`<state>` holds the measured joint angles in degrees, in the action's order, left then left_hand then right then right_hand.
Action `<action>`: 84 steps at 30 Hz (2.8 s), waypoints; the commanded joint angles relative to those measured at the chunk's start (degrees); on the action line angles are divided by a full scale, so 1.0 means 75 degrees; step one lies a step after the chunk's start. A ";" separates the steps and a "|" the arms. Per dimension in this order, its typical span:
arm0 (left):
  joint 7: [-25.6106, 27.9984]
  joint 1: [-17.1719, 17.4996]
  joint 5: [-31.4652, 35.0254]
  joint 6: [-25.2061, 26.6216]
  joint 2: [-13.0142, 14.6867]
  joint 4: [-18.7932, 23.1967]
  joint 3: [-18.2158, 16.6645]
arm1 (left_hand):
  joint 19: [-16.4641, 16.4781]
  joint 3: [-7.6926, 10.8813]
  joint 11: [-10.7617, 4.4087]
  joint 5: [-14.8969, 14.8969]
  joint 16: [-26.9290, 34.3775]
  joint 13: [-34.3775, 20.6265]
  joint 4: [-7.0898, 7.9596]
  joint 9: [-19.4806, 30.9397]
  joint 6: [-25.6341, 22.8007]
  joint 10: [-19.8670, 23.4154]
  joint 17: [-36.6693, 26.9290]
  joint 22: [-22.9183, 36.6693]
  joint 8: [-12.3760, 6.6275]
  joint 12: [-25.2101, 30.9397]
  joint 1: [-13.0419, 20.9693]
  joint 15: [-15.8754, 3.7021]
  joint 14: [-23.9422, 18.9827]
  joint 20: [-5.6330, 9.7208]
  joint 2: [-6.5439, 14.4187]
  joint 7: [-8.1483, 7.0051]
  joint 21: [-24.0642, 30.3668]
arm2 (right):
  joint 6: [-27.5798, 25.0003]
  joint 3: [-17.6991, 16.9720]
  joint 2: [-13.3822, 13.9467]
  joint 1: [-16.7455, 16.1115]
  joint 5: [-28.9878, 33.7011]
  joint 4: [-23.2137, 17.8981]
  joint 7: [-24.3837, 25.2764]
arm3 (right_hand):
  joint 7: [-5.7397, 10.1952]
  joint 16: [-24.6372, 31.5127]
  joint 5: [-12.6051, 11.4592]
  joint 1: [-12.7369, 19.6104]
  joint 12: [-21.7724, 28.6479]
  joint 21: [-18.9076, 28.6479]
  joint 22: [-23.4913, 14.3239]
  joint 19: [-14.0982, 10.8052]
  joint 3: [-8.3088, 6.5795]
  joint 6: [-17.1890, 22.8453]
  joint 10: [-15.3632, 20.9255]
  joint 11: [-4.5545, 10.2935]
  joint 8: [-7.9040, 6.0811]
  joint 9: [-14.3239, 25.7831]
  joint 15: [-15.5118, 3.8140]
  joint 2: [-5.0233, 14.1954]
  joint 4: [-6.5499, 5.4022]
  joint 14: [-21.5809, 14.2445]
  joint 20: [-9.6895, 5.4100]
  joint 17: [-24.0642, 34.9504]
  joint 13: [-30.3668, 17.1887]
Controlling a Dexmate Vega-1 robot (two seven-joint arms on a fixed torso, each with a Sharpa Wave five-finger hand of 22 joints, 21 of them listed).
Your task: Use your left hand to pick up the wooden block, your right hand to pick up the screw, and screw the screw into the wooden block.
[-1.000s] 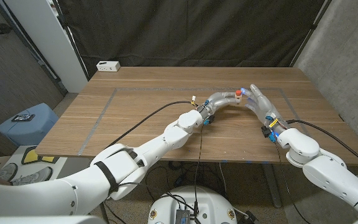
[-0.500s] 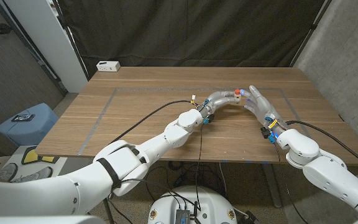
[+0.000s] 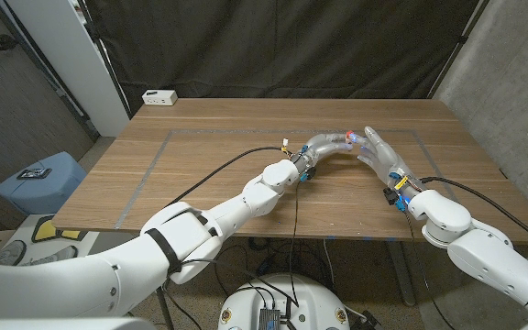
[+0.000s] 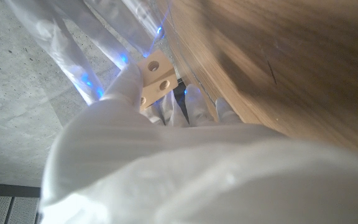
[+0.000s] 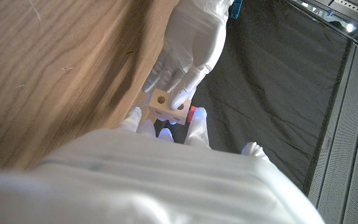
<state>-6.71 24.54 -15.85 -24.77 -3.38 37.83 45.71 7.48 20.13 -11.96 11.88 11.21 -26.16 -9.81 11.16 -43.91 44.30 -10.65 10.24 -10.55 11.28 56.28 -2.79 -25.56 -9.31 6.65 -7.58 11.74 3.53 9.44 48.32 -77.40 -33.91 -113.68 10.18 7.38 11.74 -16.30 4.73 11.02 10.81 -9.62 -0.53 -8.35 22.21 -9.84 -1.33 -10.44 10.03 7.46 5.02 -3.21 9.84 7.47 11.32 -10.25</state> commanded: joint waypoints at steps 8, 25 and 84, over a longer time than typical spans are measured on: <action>-0.0089 -0.0227 -0.0018 -0.0174 -0.0211 -0.0566 -0.0033 | 0.0016 0.0105 -0.0011 0.0054 -0.0023 -0.0087 0.0028 0.0023 0.0098 -0.0109 -0.0006 0.0042 0.0003 0.0099 0.0173 -0.0313 0.0055 -0.0094 0.0054 -0.0032 0.0000 | 0.0074 -0.0148 0.0059 -0.0136 -0.0055 -0.0054 -0.0073 | -0.0094 0.0000 -0.0040 0.0092 0.0009 0.0043 -0.0015 -0.0107 -0.0057 0.0068 -0.0279 -0.0036 -0.0040 0.0014 -0.0040 -0.0001 -0.0001 0.0835 0.0009 0.0012 -0.0022; -0.0063 -0.0212 0.0008 -0.0175 -0.0214 -0.0554 -0.0024 | 0.0035 0.0056 -0.0040 0.0047 0.0014 -0.0097 0.0046 0.0021 -0.0099 0.0030 0.0003 0.0041 -0.0098 0.0220 0.0163 -0.0377 -0.0036 -0.0036 -0.0023 -0.0083 0.0011 | 0.0114 -0.0202 -0.0156 -0.0009 0.0022 0.0173 0.0137 | -0.0023 0.0002 -0.0050 0.0113 -0.0003 0.0032 -0.0015 -0.0115 -0.0063 -0.0097 -0.0290 -0.0030 0.0026 0.0013 -0.0032 0.0000 0.0009 0.0808 0.0015 0.0008 -0.0020; 0.0288 0.0262 0.0157 0.0279 0.0205 0.0711 0.0071 | 0.0050 0.0000 -0.0045 0.0039 0.0020 -0.0128 0.0046 0.0005 -0.0119 0.0011 -0.0004 0.0040 -0.0088 0.0323 0.0370 -0.0375 -0.0028 -0.0017 -0.0073 -0.0165 0.0014 | 0.0535 0.0378 -0.0344 0.0706 -0.0004 0.0906 -0.0367 | 0.0161 -0.0052 -0.0061 0.0088 -0.0055 -0.0025 -0.0020 0.0114 -0.0038 -0.0817 -0.0619 -0.0080 0.0023 0.0009 -0.0001 -0.0021 -0.0012 0.1000 0.0043 0.0027 -0.0021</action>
<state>-5.27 25.67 -14.84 -24.00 -2.73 40.93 46.16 8.00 19.89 -11.54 11.88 11.22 -26.16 -9.70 11.05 -44.73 43.81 -10.68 10.24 -11.40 13.45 58.76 -2.36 -25.55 -9.40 5.52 -8.63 11.74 7.09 11.61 45.72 -72.17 -33.95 -106.97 7.58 8.50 11.40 -16.36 5.46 10.58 10.57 -9.62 -0.10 -8.52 15.74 -9.83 -1.33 -9.97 10.01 7.47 4.69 -3.05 9.84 7.48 11.34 -10.25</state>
